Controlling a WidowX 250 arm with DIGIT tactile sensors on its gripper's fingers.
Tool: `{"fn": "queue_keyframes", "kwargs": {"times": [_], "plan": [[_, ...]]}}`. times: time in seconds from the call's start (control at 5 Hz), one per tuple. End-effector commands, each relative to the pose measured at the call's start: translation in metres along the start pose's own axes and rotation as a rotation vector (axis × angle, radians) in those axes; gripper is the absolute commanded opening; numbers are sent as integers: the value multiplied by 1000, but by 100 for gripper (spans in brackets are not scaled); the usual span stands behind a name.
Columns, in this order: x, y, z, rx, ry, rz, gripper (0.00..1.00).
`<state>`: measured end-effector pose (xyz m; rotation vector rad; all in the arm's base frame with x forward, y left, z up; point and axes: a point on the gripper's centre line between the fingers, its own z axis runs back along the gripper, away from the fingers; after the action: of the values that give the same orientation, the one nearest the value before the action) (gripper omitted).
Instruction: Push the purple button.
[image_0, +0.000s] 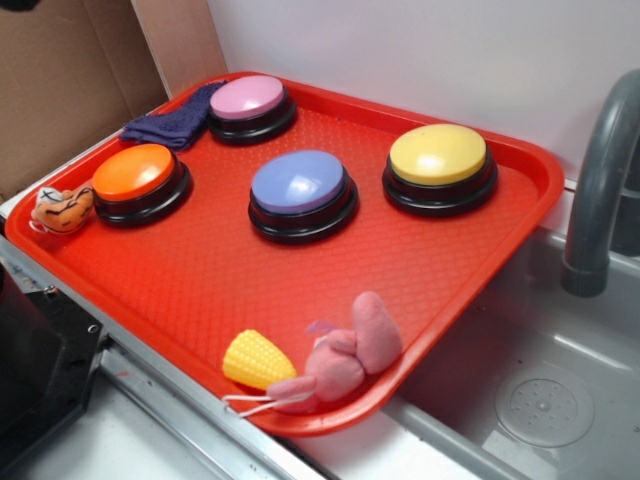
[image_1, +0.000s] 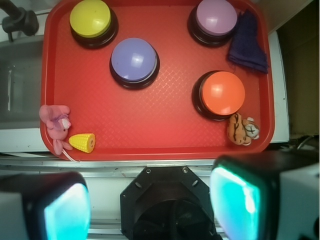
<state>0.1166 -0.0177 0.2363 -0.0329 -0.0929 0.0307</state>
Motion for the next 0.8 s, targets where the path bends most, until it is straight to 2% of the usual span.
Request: {"fn": "queue_keyframes", "kwargs": {"times": [0.0,0.2,0.4,0.6], "plan": [[0,0,0,0,0,0,100],[46,-15,-41,87,-34,-180,100],[91,-33,-88,156,-45,-212,100],[137,-41,-136,125,-31,-186,100]]}}
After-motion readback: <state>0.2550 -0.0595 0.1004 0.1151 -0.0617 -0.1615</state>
